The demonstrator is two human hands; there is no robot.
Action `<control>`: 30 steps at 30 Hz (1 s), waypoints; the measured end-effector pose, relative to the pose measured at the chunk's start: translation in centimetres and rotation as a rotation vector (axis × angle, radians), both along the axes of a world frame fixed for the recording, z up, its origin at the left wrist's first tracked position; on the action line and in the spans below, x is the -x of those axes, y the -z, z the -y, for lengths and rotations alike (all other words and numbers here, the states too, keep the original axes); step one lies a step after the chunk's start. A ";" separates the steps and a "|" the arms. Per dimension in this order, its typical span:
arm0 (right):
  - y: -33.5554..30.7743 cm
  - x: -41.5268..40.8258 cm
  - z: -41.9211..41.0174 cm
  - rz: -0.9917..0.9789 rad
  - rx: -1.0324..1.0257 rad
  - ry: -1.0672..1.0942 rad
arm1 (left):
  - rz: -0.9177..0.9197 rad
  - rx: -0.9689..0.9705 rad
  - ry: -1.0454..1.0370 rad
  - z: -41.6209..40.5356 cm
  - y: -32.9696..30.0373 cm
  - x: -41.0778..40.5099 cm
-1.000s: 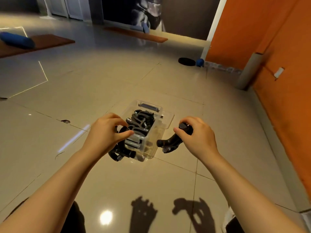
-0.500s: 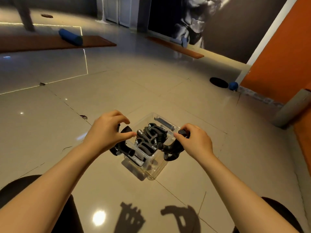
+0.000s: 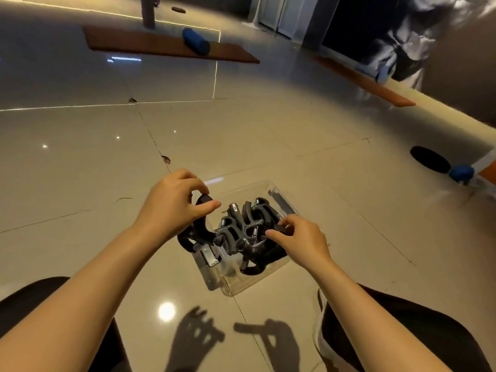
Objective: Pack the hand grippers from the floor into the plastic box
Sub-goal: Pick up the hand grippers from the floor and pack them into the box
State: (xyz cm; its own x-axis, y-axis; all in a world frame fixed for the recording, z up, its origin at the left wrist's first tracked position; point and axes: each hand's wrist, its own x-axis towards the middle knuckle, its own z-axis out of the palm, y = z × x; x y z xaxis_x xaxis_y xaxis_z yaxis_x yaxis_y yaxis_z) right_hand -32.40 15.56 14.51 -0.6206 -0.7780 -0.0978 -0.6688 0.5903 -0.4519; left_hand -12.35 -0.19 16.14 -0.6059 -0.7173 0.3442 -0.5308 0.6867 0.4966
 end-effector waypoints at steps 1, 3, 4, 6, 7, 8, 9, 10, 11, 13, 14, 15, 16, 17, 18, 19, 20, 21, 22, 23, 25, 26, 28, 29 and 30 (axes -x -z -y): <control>0.4 1.5 0.1 0.000 -0.005 -0.023 | -0.005 -0.012 -0.014 -0.5 0.8 1.5; 0.6 4.5 0.6 -0.002 -0.003 -0.085 | 0.017 -0.015 -0.042 -1.7 2.6 4.3; 0.5 5.8 1.0 -0.009 0.000 -0.123 | 0.036 -0.015 -0.067 -2.3 3.5 5.5; 0.1 8.3 2.1 -0.068 -0.014 -0.222 | 0.053 -0.034 -0.144 -3.8 5.2 7.0; -0.1 9.5 2.7 -0.102 -0.023 -0.278 | 0.056 -0.042 -0.189 -4.6 5.9 7.4; -0.4 10.7 3.3 -0.120 -0.030 -0.331 | 0.061 -0.042 -0.235 -5.3 6.4 7.7; -0.6 11.9 3.9 -0.122 -0.034 -0.378 | 0.069 -0.030 -0.270 -6.0 6.5 8.1; -0.7 13.1 4.4 -0.117 -0.037 -0.420 | 0.082 -0.019 -0.297 -6.5 6.4 8.6; -0.7 14.3 4.9 -0.117 -0.048 -0.463 | 0.103 -0.006 -0.313 -6.9 5.9 9.1; -0.8 16.4 5.9 -0.159 -0.085 -0.558 | 0.185 0.032 -0.316 -7.3 4.3 10.2; -0.7 17.3 6.4 -0.198 -0.104 -0.605 | 0.238 0.070 -0.307 -7.3 3.3 10.9; -0.7 18.1 6.9 -0.239 -0.119 -0.645 | 0.290 0.110 -0.295 -7.1 2.3 11.5; -0.7 18.9 7.4 -0.271 -0.130 -0.675 | 0.333 0.143 -0.288 -6.8 1.4 12.1; -0.7 19.7 8.0 -0.290 -0.135 -0.696 | 0.366 0.161 -0.288 -6.6 0.6 12.7; -0.7 20.4 8.7 -0.300 -0.140 -0.715 | 0.388 0.168 -0.292 -6.3 0.0 13.3; -0.8 21.0 9.4 -0.308 -0.147 -0.739 | 0.401 0.170 -0.300 -6.1 -0.3 13.8; -0.7 21.5 10.2 -0.323 -0.163 -0.781 | 0.405 0.169 -0.312 -5.8 -0.5 14.4; -0.5 22.0 11.1 -0.349 -0.182 -0.839 | 0.400 0.170 -0.327 -5.4 -0.3 14.8; -0.2 22.5 11.9 -0.374 -0.198 -0.894 | 0.386 0.175 -0.344 -5.2 0.0 15.2; 0.3 23.0 12.7 -0.397 -0.197 -0.932 | 0.371 0.175 -0.366 -4.8 0.6 15.6; 1.7 24.2 14.1 -0.418 -0.154 -0.941 | 0.334 0.139 -0.417 -4.0 2.0 16.3; 2.5 24.9 14.8 -0.412 -0.122 -0.918 | 0.310 0.106 -0.446 -3.6 2.9 16.7; 4.0 25.9 16.1 -0.395 -0.063 -0.852 | 0.250 0.060 -0.501 -2.7 4.9 17.4; 4.7 26.3 16.7 -0.392 -0.040 -0.828 | 0.227 0.052 -0.522 -2.3 5.9 17.7; 5.6 26.5 17.3 -0.400 -0.022 -0.824 | 0.211 0.056 -0.536 -1.8 7.0 18.0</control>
